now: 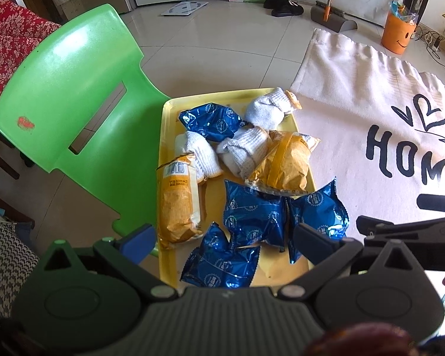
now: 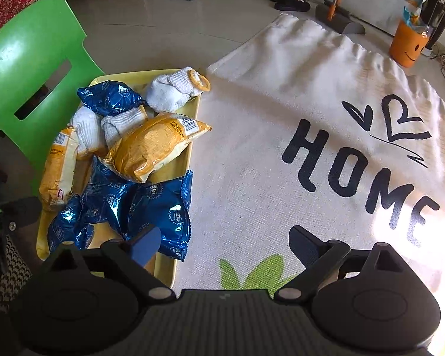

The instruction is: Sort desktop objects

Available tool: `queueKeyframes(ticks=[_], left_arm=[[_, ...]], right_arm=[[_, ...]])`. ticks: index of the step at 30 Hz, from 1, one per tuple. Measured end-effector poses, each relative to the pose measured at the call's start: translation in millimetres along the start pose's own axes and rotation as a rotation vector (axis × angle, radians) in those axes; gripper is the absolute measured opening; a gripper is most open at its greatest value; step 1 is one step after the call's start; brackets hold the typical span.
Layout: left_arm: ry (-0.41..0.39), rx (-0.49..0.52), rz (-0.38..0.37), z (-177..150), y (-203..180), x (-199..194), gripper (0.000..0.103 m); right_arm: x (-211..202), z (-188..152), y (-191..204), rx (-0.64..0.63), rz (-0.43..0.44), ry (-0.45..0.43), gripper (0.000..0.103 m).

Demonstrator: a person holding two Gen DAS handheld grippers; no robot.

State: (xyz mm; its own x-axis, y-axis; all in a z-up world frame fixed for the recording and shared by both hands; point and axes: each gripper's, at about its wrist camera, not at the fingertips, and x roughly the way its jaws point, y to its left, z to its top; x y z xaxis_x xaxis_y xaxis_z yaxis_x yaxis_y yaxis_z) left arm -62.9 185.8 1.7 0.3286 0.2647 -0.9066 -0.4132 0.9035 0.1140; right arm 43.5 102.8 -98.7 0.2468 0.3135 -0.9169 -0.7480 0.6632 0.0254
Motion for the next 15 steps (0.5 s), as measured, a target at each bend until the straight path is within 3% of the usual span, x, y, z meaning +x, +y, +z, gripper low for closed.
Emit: queueKeyframes(ticks=[6, 15], left_arm=[[0.010, 0.048, 0.013, -4, -12, 3, 0.103], [0.013, 0.039, -0.008, -4, -16, 4, 0.103]], right_arm=[[2, 3, 4, -0.002, 0.018, 0.004, 0.094], [-1, 7, 2, 0.012, 0.026, -0.017, 0.094]])
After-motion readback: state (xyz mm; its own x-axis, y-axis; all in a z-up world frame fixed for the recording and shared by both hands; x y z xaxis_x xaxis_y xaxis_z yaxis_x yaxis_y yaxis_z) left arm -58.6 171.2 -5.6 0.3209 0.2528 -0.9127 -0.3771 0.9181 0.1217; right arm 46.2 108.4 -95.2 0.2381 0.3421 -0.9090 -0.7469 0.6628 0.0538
